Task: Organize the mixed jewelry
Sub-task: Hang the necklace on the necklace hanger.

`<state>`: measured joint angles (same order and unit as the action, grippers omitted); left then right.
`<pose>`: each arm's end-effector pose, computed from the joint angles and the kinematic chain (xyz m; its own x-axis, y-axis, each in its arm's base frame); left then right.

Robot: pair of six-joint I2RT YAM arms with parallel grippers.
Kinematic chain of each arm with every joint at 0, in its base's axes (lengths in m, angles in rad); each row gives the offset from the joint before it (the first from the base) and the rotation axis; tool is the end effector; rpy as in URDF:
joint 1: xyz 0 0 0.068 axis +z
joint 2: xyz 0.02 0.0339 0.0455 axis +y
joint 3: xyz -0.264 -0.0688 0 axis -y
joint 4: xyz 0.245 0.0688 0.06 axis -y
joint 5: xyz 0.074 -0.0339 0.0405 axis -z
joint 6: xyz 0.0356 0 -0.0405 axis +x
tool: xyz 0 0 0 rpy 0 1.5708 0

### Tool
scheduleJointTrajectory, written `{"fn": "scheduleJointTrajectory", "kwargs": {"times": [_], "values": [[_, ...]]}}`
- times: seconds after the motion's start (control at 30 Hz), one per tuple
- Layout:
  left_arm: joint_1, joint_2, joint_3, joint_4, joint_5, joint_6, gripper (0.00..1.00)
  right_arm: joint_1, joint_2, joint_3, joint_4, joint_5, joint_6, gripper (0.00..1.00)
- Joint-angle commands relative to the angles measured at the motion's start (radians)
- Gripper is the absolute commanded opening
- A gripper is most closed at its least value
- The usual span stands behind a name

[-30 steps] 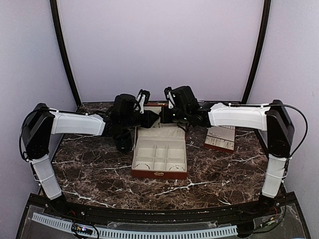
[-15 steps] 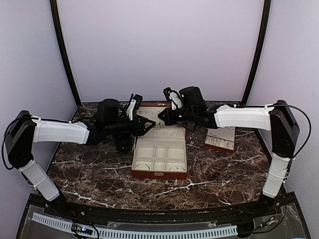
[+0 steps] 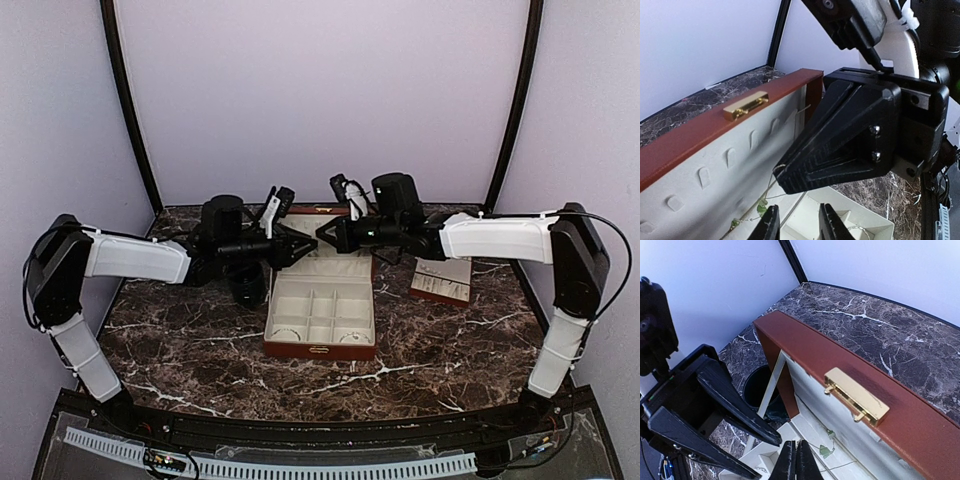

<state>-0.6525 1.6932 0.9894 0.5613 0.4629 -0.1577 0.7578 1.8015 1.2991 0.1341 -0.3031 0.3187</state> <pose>0.2944 -0.2450 0.2477 -0.2519 0.0157 -0.9676 0.8657 0.4506 -0.2181 0.3012 0.2996 0.2662 -0.5173 -0.0778 -0.8523 -0.7331 0.5541 0.3944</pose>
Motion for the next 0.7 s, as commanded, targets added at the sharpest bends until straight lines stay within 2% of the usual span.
{"fn": "scheduleJointTrajectory", "kwargs": {"times": [0.0, 0.43, 0.67], "values": [[0.003, 0.017, 0.030, 0.035, 0.031, 0.025, 0.27, -0.006, -0.045, -0.014, 0.044, -0.027, -0.004, 0.00], [0.002, 0.082, 0.066, 0.072, -0.044, 0.026, 0.19, -0.006, -0.059, -0.027, 0.045, -0.054, 0.013, 0.00], [0.003, 0.124, 0.085, 0.129, 0.010, 0.004, 0.17, -0.006, -0.055, -0.024, 0.052, -0.070, 0.026, 0.00]]}}
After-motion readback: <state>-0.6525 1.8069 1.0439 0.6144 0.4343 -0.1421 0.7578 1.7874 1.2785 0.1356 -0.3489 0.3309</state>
